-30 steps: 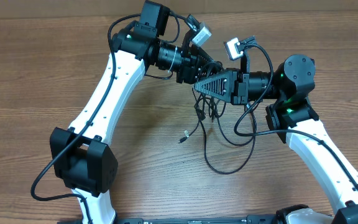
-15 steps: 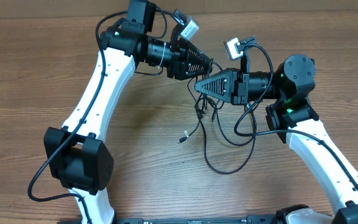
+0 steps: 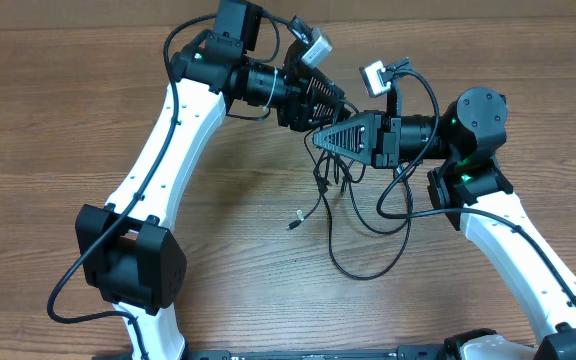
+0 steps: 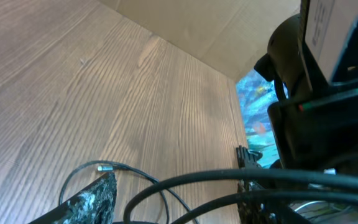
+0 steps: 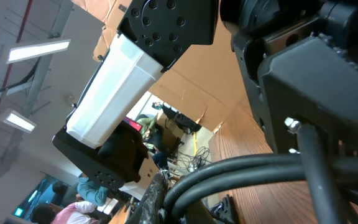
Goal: Untangle cables
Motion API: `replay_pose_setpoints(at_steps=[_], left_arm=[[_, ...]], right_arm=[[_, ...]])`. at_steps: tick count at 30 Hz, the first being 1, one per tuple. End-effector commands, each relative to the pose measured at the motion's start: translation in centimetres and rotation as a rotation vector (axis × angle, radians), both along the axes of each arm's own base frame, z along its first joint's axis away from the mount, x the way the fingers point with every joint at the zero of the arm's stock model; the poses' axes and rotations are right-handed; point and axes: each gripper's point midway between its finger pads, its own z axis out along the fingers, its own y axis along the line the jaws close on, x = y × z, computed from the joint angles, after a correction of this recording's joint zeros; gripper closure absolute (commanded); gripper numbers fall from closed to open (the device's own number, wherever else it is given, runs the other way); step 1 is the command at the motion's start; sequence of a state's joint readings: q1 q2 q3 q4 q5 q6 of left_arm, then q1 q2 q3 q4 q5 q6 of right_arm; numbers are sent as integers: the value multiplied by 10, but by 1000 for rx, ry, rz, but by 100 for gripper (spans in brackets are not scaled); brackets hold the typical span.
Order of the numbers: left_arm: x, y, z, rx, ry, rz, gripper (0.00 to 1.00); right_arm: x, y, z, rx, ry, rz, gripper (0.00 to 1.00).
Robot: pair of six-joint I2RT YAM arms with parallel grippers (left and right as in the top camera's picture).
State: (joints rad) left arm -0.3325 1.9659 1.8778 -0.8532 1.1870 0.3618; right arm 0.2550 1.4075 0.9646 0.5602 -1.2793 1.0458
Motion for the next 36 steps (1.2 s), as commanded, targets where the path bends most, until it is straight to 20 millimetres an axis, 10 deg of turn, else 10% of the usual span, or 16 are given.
replay_pose_setpoints(at_steps=[1, 12, 17, 24, 36], left_arm=[[1, -6, -3, 7, -15, -4, 37], [-15, -24, -4, 10, -10, -52, 31], [-14, -23, -4, 11, -7, -49, 50], [-15, -22, -5, 13, 0, -49, 48], [-11, -16, -21, 101, 26, 1, 84]], right_arm=[[-7, 4, 6, 4, -19, 28, 96], [-7, 4, 7, 6, -25, 27, 96], [-7, 4, 7, 6, -25, 27, 96], [-7, 4, 7, 6, -25, 27, 96], [-7, 4, 7, 5, -25, 31, 95]])
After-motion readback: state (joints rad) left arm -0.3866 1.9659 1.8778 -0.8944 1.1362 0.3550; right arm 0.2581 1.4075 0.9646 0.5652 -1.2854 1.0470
